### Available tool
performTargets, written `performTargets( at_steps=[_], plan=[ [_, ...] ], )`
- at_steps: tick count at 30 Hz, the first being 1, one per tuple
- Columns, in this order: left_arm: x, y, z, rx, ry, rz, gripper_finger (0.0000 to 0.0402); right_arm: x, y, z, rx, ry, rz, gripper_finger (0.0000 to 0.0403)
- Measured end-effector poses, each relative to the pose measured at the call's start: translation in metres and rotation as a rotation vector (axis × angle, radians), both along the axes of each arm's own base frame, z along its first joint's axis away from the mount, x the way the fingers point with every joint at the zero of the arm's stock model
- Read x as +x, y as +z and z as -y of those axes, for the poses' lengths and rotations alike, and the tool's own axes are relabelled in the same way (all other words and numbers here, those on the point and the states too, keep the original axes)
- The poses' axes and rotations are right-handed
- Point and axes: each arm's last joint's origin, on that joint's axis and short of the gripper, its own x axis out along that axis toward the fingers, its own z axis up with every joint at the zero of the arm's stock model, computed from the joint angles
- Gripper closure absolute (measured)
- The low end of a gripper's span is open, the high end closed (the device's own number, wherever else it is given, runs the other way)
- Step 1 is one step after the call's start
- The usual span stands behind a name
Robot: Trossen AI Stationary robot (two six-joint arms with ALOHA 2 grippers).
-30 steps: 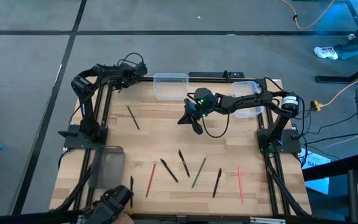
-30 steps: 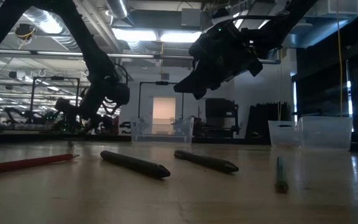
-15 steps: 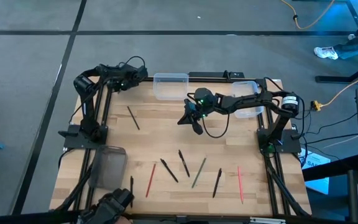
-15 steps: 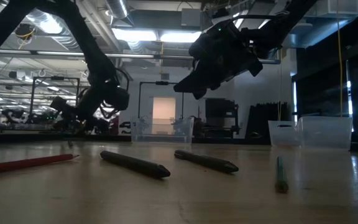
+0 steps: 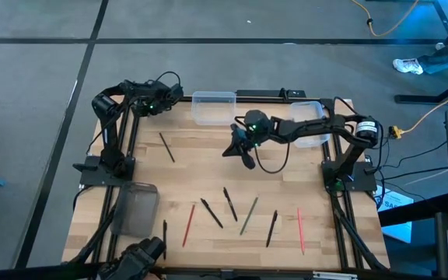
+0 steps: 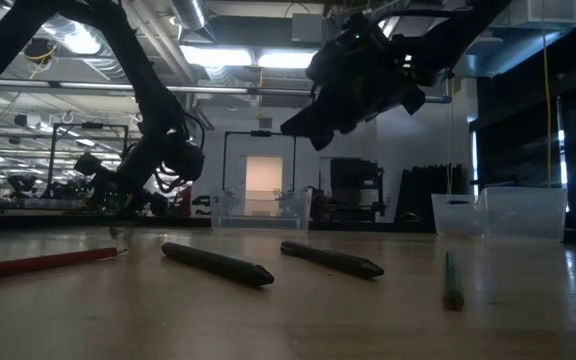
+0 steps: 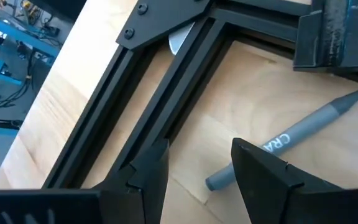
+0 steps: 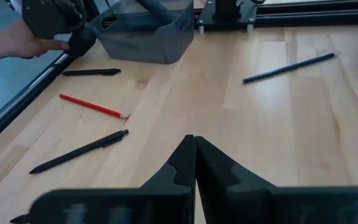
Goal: Sort crayons/erasers/pens/pencils in bins
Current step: Put the gray crayon into the right transparent bin
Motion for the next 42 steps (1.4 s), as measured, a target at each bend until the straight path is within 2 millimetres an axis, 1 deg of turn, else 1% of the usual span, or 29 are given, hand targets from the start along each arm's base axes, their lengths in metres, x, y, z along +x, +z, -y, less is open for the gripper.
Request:
performTargets(
  at_steps=[3,9,12,15,18,21,24,26,28,33,37,42],
  plan=[
    [0.002,0.0,-0.002,-0.003,-0.015,0.022,0.0234,0.001,0.0,-0.002,-0.018,-0.016,-0.002,0.0392],
    [0.013,0.006,-0.009,-0.093,-0.121,0.137,0.0234,0.001,0.0,-0.001,-0.032,-0.034,-0.004,0.0392],
    [0.022,0.015,-0.006,-0.127,-0.182,0.137,0.0234,0.001,0.0,-0.001,-0.032,-0.035,-0.005,0.0392],
    [0.033,0.028,-0.001,-0.103,-0.234,0.149,0.0234,0.001,0.0,-0.001,-0.032,-0.035,-0.007,0.0392],
    [0.041,0.043,0.003,-0.07,-0.323,0.137,0.0234,0.001,-0.001,-0.001,-0.031,-0.035,-0.008,0.0392],
    [0.047,0.052,0.005,-0.081,-0.441,0.132,0.0234,0.001,-0.001,-0.001,-0.031,-0.035,-0.011,0.0392],
    [0.051,0.054,0.001,-0.1,-0.556,0.138,0.0234,0.0,-0.002,-0.001,-0.031,-0.035,-0.023,0.0392],
    [0.05,0.052,-0.004,-0.129,-0.604,0.192,0.0234,0.0,-0.002,-0.001,-0.031,-0.037,-0.024,0.0392],
    [0.053,0.048,-0.012,-0.088,-0.595,0.269,0.0234,0.0,-0.002,-0.001,-0.03,-0.037,-0.026,0.0392],
    [0.053,0.042,-0.027,0.067,-0.435,0.389,0.0234,-0.001,-0.002,-0.001,-0.028,-0.038,-0.032,0.0392],
    [0.053,0.042,-0.029,0.13,-0.396,0.365,0.0234,-0.001,-0.003,0.0,-0.037,-0.054,-0.045,0.0392],
    [0.054,0.042,-0.029,0.151,-0.382,0.333,0.0234,-0.001,-0.003,0.0,-0.042,-0.057,-0.044,0.0392]
  ],
)
